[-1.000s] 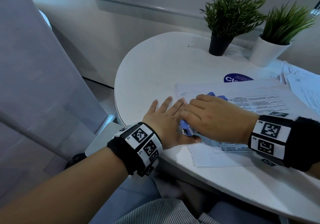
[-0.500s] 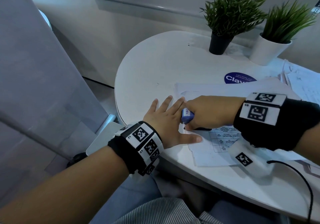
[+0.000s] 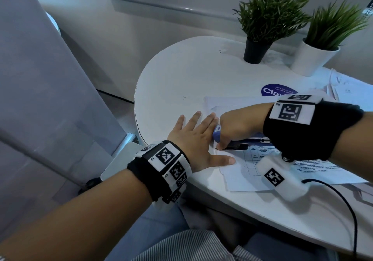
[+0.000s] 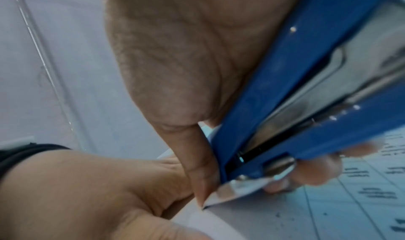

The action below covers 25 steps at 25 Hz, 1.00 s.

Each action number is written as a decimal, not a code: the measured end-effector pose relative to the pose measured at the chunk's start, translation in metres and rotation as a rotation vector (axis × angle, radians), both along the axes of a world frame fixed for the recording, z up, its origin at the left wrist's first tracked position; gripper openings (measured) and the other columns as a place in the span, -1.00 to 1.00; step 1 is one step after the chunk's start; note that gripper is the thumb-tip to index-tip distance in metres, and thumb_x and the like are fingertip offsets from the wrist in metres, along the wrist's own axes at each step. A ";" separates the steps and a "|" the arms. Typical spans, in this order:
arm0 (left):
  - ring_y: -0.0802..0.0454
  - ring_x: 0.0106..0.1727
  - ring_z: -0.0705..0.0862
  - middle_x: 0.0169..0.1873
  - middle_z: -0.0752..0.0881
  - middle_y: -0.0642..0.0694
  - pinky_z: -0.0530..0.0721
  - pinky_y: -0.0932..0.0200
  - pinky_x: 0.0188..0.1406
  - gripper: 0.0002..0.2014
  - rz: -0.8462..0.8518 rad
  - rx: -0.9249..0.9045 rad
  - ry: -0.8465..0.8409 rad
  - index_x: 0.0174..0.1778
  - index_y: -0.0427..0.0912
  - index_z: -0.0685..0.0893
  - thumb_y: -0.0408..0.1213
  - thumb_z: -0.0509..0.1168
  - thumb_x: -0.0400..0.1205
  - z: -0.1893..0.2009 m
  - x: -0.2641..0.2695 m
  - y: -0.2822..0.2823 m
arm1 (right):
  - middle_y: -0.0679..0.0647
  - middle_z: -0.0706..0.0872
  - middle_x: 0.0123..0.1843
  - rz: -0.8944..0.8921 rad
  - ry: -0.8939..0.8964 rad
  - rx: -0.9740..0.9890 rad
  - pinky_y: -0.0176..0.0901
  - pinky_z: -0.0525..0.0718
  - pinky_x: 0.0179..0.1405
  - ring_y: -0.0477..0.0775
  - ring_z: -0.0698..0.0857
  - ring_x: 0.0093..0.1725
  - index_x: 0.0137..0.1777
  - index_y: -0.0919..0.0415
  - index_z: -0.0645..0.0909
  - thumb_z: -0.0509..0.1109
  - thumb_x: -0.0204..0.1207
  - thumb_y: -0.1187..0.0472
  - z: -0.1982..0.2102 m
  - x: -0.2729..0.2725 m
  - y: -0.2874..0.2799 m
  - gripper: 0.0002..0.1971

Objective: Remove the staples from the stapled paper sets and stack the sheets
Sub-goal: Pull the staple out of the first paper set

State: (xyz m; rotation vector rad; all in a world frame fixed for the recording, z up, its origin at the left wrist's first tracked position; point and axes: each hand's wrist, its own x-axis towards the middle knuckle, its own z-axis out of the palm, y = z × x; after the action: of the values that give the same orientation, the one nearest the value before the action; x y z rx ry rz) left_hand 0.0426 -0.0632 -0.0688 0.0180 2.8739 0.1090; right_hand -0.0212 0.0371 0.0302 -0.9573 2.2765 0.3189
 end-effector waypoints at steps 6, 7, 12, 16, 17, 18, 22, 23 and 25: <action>0.00 0.69 -0.35 0.68 -0.31 0.17 -0.22 -0.28 0.64 0.12 -0.003 0.007 -0.004 0.71 0.09 -0.17 0.66 -0.32 0.26 -0.001 0.000 0.000 | -0.02 0.48 -0.36 -0.048 -0.020 0.027 -0.29 0.26 -0.44 -0.12 0.42 -0.41 -0.38 0.13 0.42 0.33 0.65 0.14 0.005 0.006 -0.004 -0.65; 0.01 0.69 -0.35 0.68 -0.31 0.17 -0.22 -0.28 0.64 0.12 -0.002 0.008 -0.003 0.71 0.09 -0.17 0.66 -0.30 0.27 -0.001 0.000 0.000 | -0.02 0.48 -0.35 -0.062 -0.027 0.025 -0.28 0.27 -0.43 -0.12 0.42 -0.40 -0.38 0.13 0.42 0.33 0.65 0.14 0.006 0.006 -0.004 -0.65; 0.02 0.69 -0.36 0.68 -0.32 0.18 -0.22 -0.27 0.64 0.09 0.003 0.006 -0.005 0.70 0.07 -0.26 0.65 -0.24 0.34 -0.001 0.000 0.000 | 0.01 0.54 -0.38 -0.098 -0.032 0.047 -0.22 0.32 -0.41 -0.07 0.47 -0.42 -0.40 0.15 0.47 0.35 0.63 0.11 0.006 0.005 -0.004 -0.65; 0.02 0.69 -0.36 0.68 -0.31 0.17 -0.21 -0.27 0.64 0.11 0.003 0.000 -0.007 0.71 0.06 -0.23 0.66 -0.23 0.32 -0.001 0.000 0.000 | 0.03 0.56 -0.41 -0.140 -0.050 0.035 -0.22 0.39 -0.41 -0.04 0.51 -0.45 -0.40 0.15 0.50 0.37 0.61 0.14 0.008 0.005 -0.004 -0.67; 0.01 0.69 -0.36 0.68 -0.31 0.17 -0.22 -0.27 0.64 0.11 0.002 -0.001 -0.009 0.71 0.06 -0.21 0.66 -0.23 0.32 -0.001 0.000 0.000 | 0.04 0.57 -0.40 -0.150 -0.054 0.035 -0.21 0.41 -0.41 -0.03 0.52 -0.45 -0.39 0.15 0.50 0.38 0.61 0.14 0.008 0.004 -0.004 -0.68; 0.01 0.69 -0.36 0.68 -0.31 0.17 -0.21 -0.28 0.64 0.11 0.001 0.001 -0.010 0.71 0.06 -0.18 0.67 -0.23 0.31 0.000 0.000 0.000 | 0.06 0.57 -0.40 -0.161 -0.057 0.037 -0.22 0.43 -0.41 -0.01 0.53 -0.46 -0.38 0.16 0.50 0.38 0.61 0.14 0.008 0.003 -0.005 -0.68; 0.01 0.69 -0.35 0.68 -0.30 0.17 -0.21 -0.28 0.64 0.10 0.002 0.013 -0.011 0.71 0.07 -0.12 0.67 -0.21 0.32 0.001 0.000 0.000 | 0.09 0.59 -0.39 -0.189 -0.066 0.042 -0.27 0.50 -0.47 0.00 0.55 -0.47 -0.35 0.17 0.50 0.39 0.61 0.13 0.009 0.002 -0.006 -0.70; 0.01 0.69 -0.35 0.68 -0.30 0.17 -0.21 -0.28 0.64 0.10 0.003 0.015 -0.010 0.71 0.08 -0.11 0.67 -0.20 0.32 0.001 0.000 0.000 | 0.10 0.59 -0.39 -0.191 -0.066 0.040 -0.28 0.51 -0.47 0.00 0.56 -0.47 -0.34 0.17 0.50 0.39 0.61 0.14 0.009 0.001 -0.007 -0.70; 0.01 0.69 -0.35 0.68 -0.30 0.17 -0.21 -0.28 0.64 0.10 0.007 0.021 -0.015 0.71 0.07 -0.13 0.67 -0.18 0.32 0.002 0.001 0.000 | 0.14 0.61 -0.37 -0.248 -0.115 0.034 -0.22 0.58 -0.42 0.06 0.59 -0.44 -0.32 0.20 0.53 0.41 0.59 0.16 0.011 0.000 -0.008 -0.73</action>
State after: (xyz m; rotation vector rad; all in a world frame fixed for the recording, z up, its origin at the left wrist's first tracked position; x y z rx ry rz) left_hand 0.0432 -0.0629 -0.0667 0.0107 2.8576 0.1401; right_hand -0.0214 0.0292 0.0414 -0.6499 2.2457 0.1896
